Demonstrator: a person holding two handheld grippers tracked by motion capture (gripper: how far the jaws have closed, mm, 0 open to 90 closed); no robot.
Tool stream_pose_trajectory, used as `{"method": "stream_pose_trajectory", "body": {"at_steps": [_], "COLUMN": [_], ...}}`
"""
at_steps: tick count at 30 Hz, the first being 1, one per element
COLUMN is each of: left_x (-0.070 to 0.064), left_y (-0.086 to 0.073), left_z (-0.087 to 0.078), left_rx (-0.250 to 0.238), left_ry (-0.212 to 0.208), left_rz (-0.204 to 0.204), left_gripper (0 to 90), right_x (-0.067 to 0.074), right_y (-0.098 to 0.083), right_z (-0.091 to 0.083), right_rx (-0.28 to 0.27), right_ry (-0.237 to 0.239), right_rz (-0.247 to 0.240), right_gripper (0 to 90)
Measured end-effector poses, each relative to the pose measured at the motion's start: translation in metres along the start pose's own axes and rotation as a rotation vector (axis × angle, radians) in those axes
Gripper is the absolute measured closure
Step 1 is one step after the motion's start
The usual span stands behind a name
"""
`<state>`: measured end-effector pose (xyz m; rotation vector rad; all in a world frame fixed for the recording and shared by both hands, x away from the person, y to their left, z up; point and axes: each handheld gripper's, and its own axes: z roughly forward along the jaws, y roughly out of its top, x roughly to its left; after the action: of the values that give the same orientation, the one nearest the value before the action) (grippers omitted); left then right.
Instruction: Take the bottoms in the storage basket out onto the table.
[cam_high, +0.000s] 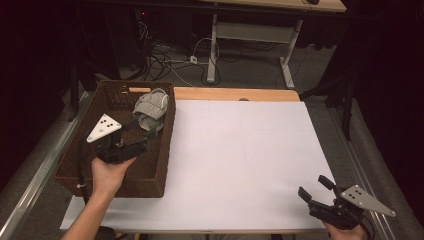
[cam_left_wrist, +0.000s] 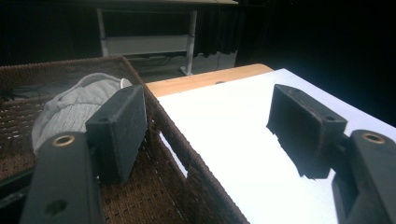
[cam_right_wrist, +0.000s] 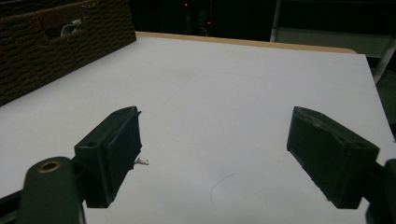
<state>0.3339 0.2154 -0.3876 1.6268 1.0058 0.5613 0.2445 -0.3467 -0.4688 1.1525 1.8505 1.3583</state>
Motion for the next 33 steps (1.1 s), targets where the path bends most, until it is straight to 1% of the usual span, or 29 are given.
{"method": "stream_pose_trajectory", "body": {"at_steps": [2,5,10,11,14,18,20,21,29,30,33], "left_x": [0.001,0.004,0.004,0.005,0.006,0.009,0.01,0.01,0.014,0.014,0.017], "left_y": [0.001,0.005,0.009,0.01,0.01,0.012,0.012,0.011,0.012,0.013,0.016], "left_z": [0.001,0.009,0.015,0.019,0.023,0.03,0.034,0.037,0.045,0.046,0.049], "left_rx": [0.001,0.01,0.013,0.022,0.033,0.045,0.063,0.074,0.106,0.113,0.13], "left_ry": [0.001,0.0,0.002,0.009,0.014,0.008,-0.002,-0.003,-0.002,0.0,0.02], "left_rz": [-0.003,-0.012,-0.007,-0.001,-0.001,-0.026,-0.044,-0.046,-0.049,-0.051,-0.035], "left_gripper": [27.1,27.1,27.0,27.1,27.0,26.9,26.8,26.8,26.8,26.8,27.1], "right_x": [0.0,0.0,0.001,0.001,0.001,0.001,0.001,0.001,0.001,0.001,0.002], "right_y": [0.0,0.0,0.0,0.0,0.0,0.0,0.0,0.0,0.0,0.0,0.0], "right_z": [0.0,0.0,0.0,0.0,0.001,0.0,0.0,0.0,0.0,0.0,-0.001], "right_rx": [0.001,0.003,0.004,0.005,0.007,0.005,0.008,0.006,0.009,0.007,0.004], "right_ry": [0.002,0.007,0.011,0.012,0.013,0.016,0.015,0.014,0.011,0.011,0.01], "right_rz": [0.0,-0.001,-0.002,0.0,-0.003,0.0,-0.001,-0.003,-0.003,-0.005,-0.005], "right_gripper": [18.4,18.4,18.4,18.4,18.4,18.4,18.4,18.4,18.4,18.4,18.7]}}
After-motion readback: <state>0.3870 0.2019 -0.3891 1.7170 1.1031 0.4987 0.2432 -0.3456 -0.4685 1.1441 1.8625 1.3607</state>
